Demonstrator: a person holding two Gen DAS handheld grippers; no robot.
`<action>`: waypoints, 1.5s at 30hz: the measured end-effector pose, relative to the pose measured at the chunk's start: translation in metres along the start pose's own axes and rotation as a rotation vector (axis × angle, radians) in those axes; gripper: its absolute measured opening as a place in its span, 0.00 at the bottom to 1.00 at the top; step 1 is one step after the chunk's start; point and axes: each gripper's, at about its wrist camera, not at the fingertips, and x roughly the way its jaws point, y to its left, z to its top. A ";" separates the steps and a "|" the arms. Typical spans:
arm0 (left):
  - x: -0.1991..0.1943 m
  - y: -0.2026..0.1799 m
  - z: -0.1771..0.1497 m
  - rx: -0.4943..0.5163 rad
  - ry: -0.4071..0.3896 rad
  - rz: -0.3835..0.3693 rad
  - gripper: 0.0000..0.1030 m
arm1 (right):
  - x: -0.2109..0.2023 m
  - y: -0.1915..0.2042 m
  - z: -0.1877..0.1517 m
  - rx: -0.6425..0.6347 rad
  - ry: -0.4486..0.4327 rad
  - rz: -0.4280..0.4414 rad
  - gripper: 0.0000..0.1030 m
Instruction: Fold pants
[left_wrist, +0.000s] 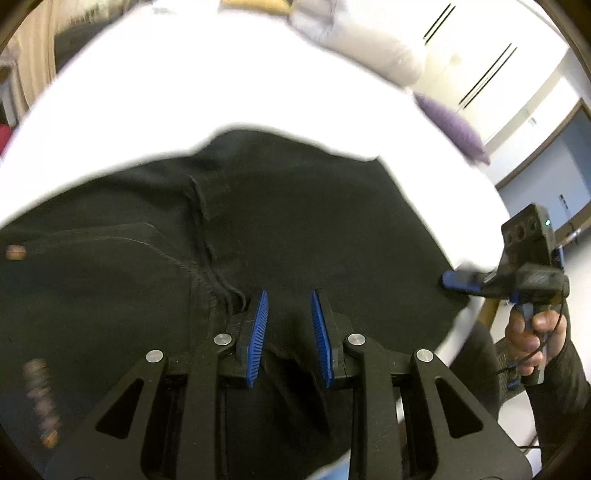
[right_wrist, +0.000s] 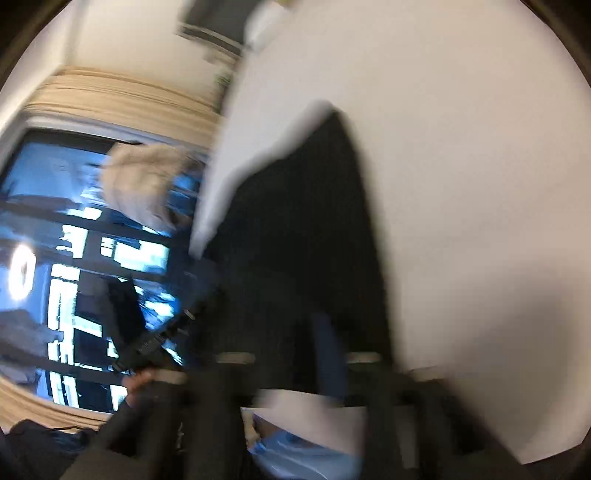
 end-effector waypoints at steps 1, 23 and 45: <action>-0.018 0.001 -0.005 0.008 -0.042 0.006 0.23 | -0.005 0.009 -0.003 -0.013 -0.083 0.035 0.98; -0.210 0.213 -0.192 -0.843 -0.418 -0.063 0.89 | 0.081 0.093 -0.011 -0.011 -0.070 0.246 0.74; -0.149 0.263 -0.203 -1.100 -0.423 -0.186 0.39 | 0.111 0.100 -0.021 0.018 -0.003 0.258 0.68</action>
